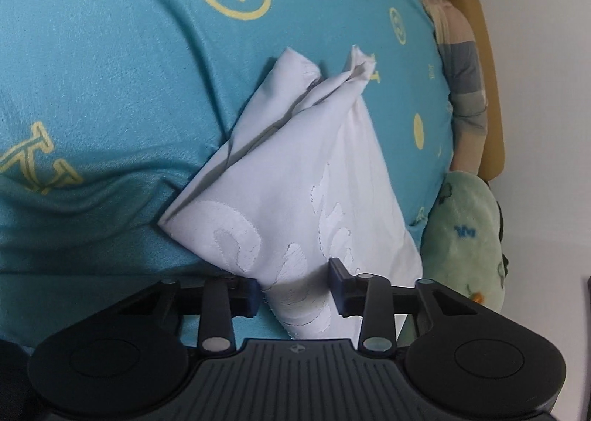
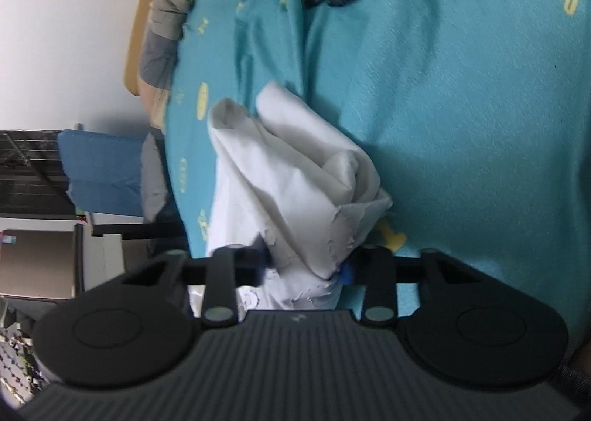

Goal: Fold clothes

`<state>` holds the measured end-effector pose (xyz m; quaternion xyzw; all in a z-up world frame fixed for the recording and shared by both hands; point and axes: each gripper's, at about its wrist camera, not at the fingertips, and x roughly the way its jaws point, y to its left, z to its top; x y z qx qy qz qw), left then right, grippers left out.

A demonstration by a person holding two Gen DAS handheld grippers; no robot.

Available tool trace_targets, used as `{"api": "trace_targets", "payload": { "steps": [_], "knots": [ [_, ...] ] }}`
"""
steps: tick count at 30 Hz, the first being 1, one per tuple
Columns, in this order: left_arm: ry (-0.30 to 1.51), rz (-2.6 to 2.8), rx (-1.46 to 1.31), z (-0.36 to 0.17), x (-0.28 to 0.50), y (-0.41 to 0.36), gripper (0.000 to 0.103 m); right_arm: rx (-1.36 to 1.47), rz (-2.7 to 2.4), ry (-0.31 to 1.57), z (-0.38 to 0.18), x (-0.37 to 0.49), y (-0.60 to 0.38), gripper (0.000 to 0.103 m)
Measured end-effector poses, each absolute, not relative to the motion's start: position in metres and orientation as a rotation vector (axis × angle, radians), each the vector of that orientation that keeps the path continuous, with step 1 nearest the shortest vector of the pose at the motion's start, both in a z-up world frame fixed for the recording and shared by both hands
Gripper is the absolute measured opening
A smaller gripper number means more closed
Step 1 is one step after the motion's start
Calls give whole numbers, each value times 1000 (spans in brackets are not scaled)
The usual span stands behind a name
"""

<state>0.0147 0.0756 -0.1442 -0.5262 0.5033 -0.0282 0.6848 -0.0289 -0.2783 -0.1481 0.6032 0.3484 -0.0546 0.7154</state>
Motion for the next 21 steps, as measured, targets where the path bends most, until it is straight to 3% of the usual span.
{"api": "trace_targets", "payload": {
  "steps": [5, 11, 21],
  "knots": [
    [1117, -97, -1224, -122, 15, 83, 16, 1318, -88, 723, -126, -35, -288, 24],
    [1084, -198, -1164, -52, 16, 56, 14, 1321, -77, 657, -76, -59, -308, 23],
    [1133, -452, -1003, 57, 29, -102, 14, 1299, -150, 424, 24, -127, -419, 23]
  ]
}}
